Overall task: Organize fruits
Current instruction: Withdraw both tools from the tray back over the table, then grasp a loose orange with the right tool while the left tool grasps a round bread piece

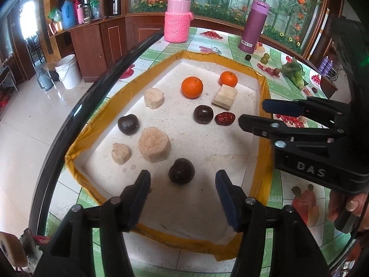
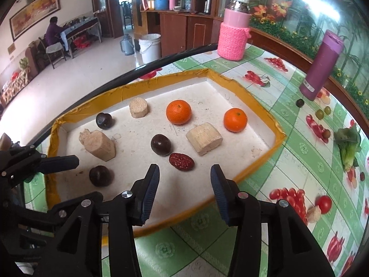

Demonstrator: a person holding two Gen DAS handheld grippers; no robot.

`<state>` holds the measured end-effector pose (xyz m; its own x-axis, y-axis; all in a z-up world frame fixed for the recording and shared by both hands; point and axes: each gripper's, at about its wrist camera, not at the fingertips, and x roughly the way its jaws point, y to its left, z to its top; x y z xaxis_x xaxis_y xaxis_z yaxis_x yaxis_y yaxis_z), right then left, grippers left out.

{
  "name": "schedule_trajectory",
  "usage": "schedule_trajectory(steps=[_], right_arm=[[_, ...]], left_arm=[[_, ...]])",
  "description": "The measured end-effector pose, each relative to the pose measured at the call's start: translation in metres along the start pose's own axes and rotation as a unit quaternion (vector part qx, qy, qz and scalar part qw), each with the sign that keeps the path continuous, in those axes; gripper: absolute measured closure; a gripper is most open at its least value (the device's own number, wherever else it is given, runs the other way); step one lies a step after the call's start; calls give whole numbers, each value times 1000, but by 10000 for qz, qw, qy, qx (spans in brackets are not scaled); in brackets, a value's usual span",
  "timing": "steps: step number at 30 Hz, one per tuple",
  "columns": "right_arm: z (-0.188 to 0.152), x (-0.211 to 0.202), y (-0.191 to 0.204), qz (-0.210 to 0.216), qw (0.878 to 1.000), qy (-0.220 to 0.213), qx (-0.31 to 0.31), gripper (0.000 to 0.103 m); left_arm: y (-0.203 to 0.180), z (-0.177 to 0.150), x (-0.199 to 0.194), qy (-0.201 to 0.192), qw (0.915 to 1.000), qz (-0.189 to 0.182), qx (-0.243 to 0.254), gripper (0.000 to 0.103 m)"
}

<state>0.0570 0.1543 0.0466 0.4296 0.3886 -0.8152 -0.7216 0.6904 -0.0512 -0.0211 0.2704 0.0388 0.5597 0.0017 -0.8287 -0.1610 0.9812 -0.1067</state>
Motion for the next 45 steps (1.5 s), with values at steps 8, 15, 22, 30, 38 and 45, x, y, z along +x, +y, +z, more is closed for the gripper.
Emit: schedule_trajectory(steps=[8,15,22,30,38,45], right_arm=[[-20,-39,-7,-173,9990,-325,237,34],[-49,-70,-26,-376,9965,-426,618,29],[-95,-94,-56,-629,9907,-354,1157,27],[-158,-126,-101,-1011,9765,-305,1878,26],[-221,-169,-170,-1749,9402,-410,2892,26],[-259,-193,-237,-2878,8718,-458,3938,23]], left_arm=[[-6,-7,-18,-162,9998,99,53,26],[-26,-11,-28,-309,9992,145,221,16],[-60,-14,-33,-336,9982,-16,492,13],[-117,-20,-30,-184,9949,-358,920,11],[-176,-30,-27,-17,9881,-627,1401,11],[-193,-34,-24,68,9854,-723,1537,11]])
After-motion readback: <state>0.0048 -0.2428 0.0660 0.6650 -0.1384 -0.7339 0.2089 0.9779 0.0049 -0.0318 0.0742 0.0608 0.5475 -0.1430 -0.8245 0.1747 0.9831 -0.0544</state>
